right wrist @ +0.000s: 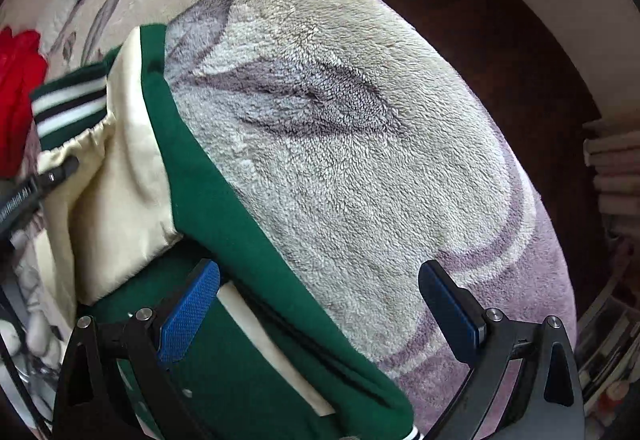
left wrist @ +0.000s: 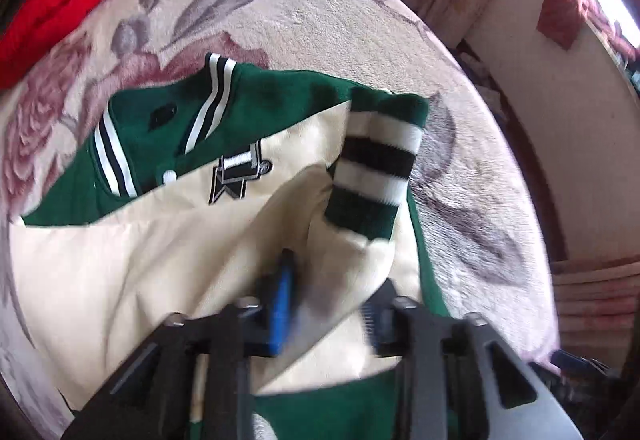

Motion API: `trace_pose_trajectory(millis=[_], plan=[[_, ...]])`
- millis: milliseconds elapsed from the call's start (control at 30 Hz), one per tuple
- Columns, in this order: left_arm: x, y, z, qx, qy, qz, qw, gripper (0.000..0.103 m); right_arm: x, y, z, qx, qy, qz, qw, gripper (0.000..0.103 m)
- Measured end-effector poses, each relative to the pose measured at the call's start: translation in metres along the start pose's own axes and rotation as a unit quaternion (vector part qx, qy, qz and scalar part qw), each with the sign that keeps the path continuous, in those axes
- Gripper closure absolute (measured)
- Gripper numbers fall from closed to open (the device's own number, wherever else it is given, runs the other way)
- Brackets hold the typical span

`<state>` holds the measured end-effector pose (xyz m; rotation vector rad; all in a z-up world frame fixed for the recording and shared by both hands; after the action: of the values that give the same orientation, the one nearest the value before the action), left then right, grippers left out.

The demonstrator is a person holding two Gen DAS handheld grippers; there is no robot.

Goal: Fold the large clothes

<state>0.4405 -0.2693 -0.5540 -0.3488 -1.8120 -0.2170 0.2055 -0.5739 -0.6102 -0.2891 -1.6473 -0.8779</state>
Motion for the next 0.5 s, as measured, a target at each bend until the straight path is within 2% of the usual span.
trace_pose_trajectory(millis=[67,100,167,233,300,400,467,500], plan=[[0.013,0.02,0.005,0.026,0.003,0.035,0.999,0.004,0.012,-0.005,-0.01,-0.03,-0.01,-0.05,0.998,0.002],[0.024,0.038,0.01,0.042,-0.003,0.041,0.9983,0.004,0.017,0.001,-0.014,-0.037,-0.011,-0.072,0.997,0.002],[0.039,0.072,0.021,0.055,-0.008,0.024,0.9982,0.004,0.015,0.015,-0.03,-0.044,-0.005,-0.116,0.992,0.002],[0.051,0.114,0.034,0.077,-0.017,-0.024,0.9966,0.004,0.006,0.042,-0.046,-0.033,0.003,-0.141,0.989,0.002],[0.054,0.163,0.049,0.107,-0.013,-0.088,0.9903,0.004,-0.008,0.071,-0.059,-0.012,0.008,-0.151,0.988,0.002],[0.042,0.241,0.074,0.161,0.009,-0.178,0.9708,0.004,-0.042,0.117,-0.075,0.028,0.029,-0.159,0.986,0.002],[0.024,0.288,0.092,0.204,0.028,-0.217,0.9542,0.004,-0.067,0.145,-0.083,0.06,0.056,-0.15,0.985,0.002],[0.015,0.305,0.098,0.222,0.038,-0.227,0.9475,0.004,-0.078,0.158,-0.084,0.078,0.066,-0.141,0.985,0.006]])
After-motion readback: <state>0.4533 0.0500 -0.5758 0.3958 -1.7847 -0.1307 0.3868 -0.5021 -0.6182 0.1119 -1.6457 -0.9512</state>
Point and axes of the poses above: each gripper's, at about its wrist camera, not at the fingertips, and x roughly against the way its jaws point, y to its left, z to its underside, the point moved 1 cm from there along -x, roughly the way its jaws point, and after that the axes turned 8 degrees about -z, right-handed, at the moved point
